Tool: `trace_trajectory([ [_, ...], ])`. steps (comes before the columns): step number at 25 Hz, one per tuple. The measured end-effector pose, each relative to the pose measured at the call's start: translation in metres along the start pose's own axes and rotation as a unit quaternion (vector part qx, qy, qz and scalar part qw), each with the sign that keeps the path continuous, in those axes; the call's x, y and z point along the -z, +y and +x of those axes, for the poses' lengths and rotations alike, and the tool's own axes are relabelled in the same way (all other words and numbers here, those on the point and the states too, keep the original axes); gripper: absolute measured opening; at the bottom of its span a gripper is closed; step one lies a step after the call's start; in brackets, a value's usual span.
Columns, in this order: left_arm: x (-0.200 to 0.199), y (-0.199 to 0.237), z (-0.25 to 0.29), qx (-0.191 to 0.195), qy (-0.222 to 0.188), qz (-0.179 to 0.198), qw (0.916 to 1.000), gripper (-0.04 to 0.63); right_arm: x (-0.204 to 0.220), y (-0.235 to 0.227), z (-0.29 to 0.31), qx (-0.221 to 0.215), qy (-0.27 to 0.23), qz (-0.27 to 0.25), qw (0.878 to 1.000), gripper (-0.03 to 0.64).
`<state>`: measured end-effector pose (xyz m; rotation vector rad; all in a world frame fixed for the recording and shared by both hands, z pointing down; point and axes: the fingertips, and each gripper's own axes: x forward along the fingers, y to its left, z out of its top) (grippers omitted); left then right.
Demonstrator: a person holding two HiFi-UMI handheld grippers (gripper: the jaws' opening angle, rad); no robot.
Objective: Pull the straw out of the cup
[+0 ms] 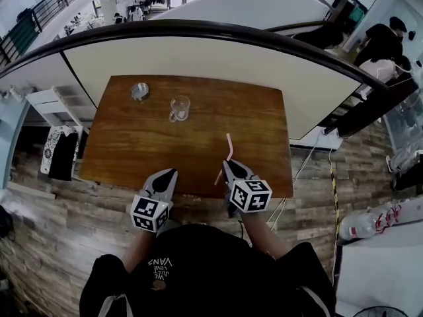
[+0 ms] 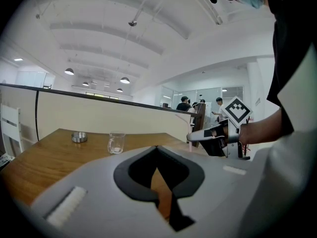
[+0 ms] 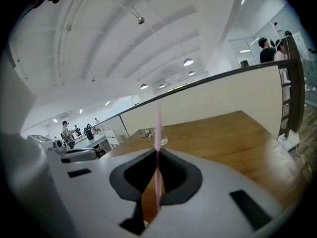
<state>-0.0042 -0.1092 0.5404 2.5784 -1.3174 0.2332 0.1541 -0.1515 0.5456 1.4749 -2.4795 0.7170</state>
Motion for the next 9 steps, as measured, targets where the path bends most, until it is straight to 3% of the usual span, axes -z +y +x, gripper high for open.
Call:
trace_trajectory([
  [9,0.0004,0.0098,0.0015,0.0,0.001,-0.004,1.0,0.012,0.0005,0.0022,0.0054,-0.001,0.008,-0.003,1.0,0.03],
])
